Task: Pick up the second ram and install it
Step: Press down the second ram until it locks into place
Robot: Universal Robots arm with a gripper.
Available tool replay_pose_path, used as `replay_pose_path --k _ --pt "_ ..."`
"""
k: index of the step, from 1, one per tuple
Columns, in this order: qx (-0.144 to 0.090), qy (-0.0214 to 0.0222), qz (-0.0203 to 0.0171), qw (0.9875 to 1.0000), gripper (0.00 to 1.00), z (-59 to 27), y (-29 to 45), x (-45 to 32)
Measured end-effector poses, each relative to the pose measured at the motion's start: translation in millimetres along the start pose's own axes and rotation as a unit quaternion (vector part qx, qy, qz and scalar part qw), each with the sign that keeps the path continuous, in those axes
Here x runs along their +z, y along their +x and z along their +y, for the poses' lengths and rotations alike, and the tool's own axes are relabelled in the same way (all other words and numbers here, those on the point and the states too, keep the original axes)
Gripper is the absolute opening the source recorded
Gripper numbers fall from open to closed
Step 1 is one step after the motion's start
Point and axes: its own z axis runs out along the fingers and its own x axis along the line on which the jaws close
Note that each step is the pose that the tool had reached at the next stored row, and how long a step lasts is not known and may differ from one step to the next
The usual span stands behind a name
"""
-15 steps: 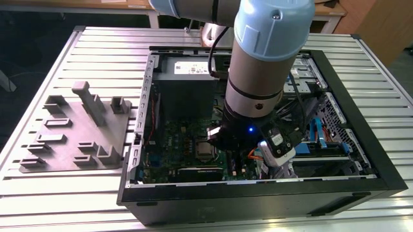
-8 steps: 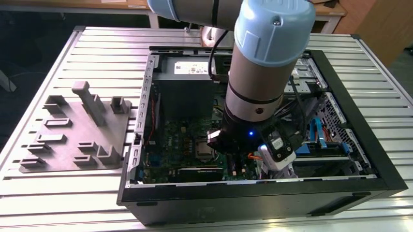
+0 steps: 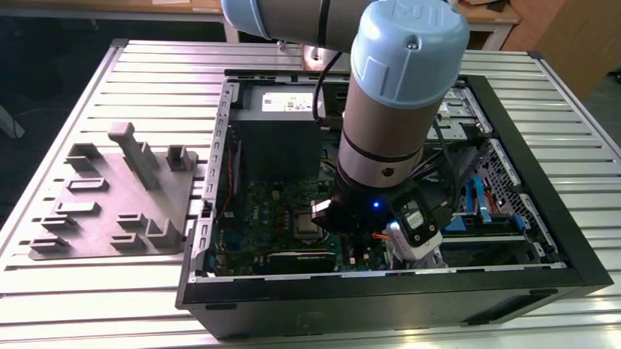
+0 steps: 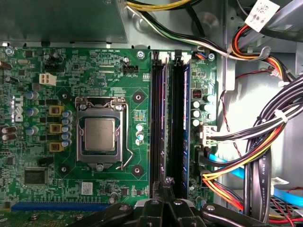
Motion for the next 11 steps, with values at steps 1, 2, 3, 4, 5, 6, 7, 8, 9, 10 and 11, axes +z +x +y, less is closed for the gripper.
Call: replay_pose_path --k 1,2,3,4,5,6,7,8,9,10,11 --pt "0.000 0.0000 0.0000 1.0000 0.10 0.0 0.0 1.1" --pt "0.000 -0.0001 -0.0001 1.0000 0.10 0.0 0.0 2.1" --pt "0.000 -0.0004 -0.0001 1.0000 0.10 0.1 0.0 2.5" --pt "0.000 -0.0005 -0.0001 1.0000 0.10 0.1 0.0 2.7" --pt "0.000 -0.0006 -0.0002 1.0000 0.10 0.2 0.0 2.7" --pt "0.000 -0.0005 -0.0002 1.0000 0.10 0.2 0.0 2.7" --pt "0.000 -0.0005 -0.0001 1.0000 0.10 0.1 0.0 2.7" --pt "0.000 -0.0005 -0.0001 1.0000 0.10 0.2 0.0 2.7" --pt "0.000 -0.0005 -0.0001 1.0000 0.10 0.1 0.0 2.7" --pt "0.000 -0.0009 -0.0002 1.0000 0.10 0.2 0.0 2.3" --pt "0.000 -0.0017 -0.0005 1.0000 0.10 0.4 -0.1 1.1"
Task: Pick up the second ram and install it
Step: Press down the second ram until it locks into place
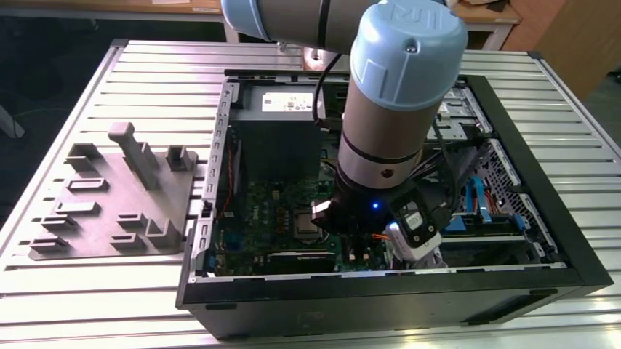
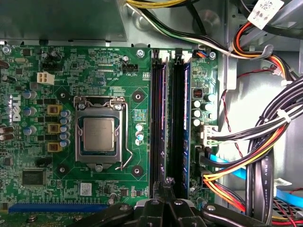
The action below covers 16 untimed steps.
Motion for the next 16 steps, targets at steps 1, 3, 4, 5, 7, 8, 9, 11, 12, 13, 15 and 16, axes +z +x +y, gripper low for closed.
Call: replay_pose_path --k 1,3,4,5,7,8,9,11,12,13,15,16 --pt "0.000 -0.0002 0.0000 1.0000 0.10 0.1 -0.1 -2.2" --pt "0.000 0.0010 0.0003 1.0000 0.10 -0.2 -0.1 -9.0" --pt "0.000 0.0008 0.0002 1.0000 0.10 -0.2 -0.2 -10.9" --pt "0.000 0.0008 0.0002 1.0000 0.10 -0.2 -0.2 -12.1" --pt "0.000 0.0010 0.0003 1.0000 0.10 -0.2 -0.2 -12.2" --pt "0.000 0.0011 0.0003 1.0000 0.10 0.0 -0.3 -12.4" --pt "0.000 0.0011 0.0003 1.0000 0.10 1.0 -0.3 -12.4" --pt "0.000 0.0010 0.0003 1.0000 0.10 4.6 -0.2 -12.2" --pt "0.000 0.0011 0.0003 1.0000 0.10 7.0 -0.2 -12.2" --pt "0.000 0.0010 0.0003 1.0000 0.10 9.7 -0.2 -12.1" --pt "0.000 0.0011 0.0003 1.0000 0.10 15.6 -0.2 -12.1" --pt "0.000 0.0010 0.0003 1.0000 0.10 18.5 -0.2 -12.0"
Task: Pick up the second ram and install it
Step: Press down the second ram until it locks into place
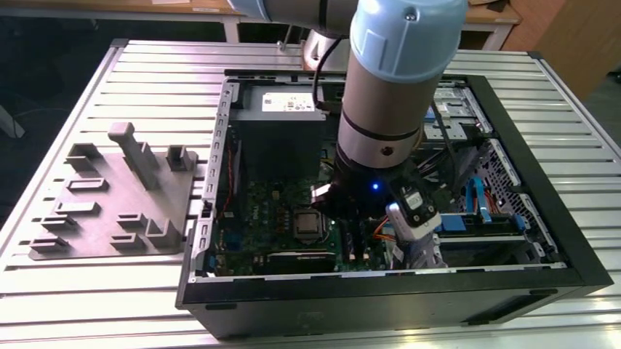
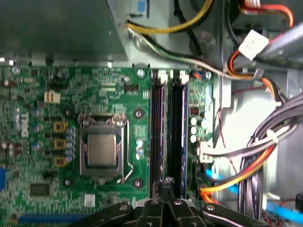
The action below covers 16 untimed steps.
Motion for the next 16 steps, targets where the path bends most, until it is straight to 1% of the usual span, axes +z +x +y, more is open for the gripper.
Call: replay_pose_path --k 6,9,11,14,15,16 --pt "0.000 0.0000 0.0000 1.0000 0.10 15.0 0.0 0.1" --pt "0.000 0.0001 0.0001 1.0000 0.10 17.1 -0.1 -0.8" --pt "0.000 -0.0001 0.0000 1.0000 0.10 17.2 -0.1 -5.4" --pt "0.000 -0.0001 0.0000 1.0000 0.10 17.2 -0.3 -14.6" --pt "0.000 -0.0001 0.0000 1.0000 0.10 17.2 -0.3 -16.7" --pt "0.000 -0.0001 0.0000 1.0000 0.10 17.3 -0.4 -17.3"
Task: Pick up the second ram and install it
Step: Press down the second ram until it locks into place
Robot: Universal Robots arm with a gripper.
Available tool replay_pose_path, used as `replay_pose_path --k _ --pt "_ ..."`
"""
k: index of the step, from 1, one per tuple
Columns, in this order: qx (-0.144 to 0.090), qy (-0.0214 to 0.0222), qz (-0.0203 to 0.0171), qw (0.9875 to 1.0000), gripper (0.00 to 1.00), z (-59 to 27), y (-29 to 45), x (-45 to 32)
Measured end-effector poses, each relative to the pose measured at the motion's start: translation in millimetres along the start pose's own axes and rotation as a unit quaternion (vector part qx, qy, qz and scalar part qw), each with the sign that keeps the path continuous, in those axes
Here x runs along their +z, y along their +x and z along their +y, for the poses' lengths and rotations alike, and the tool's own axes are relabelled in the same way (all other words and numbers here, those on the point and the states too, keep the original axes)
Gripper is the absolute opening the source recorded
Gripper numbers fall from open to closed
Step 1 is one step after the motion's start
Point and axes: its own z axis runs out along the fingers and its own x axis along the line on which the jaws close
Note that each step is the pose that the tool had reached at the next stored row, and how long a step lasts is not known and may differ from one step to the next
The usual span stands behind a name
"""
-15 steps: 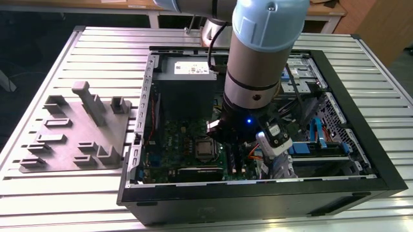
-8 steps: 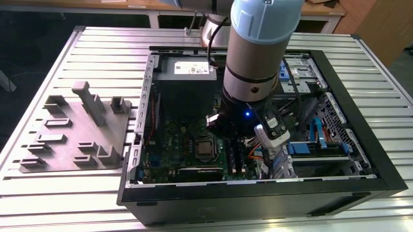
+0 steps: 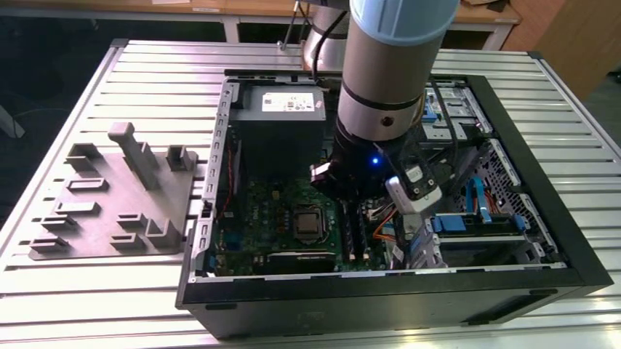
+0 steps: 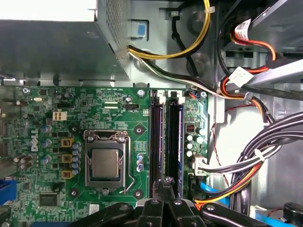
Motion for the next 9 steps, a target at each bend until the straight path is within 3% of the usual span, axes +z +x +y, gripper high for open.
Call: replay_pose_path --k 9 --pt "0.000 0.0000 0.0000 1.0000 0.10 0.0 0.0 -1.4"
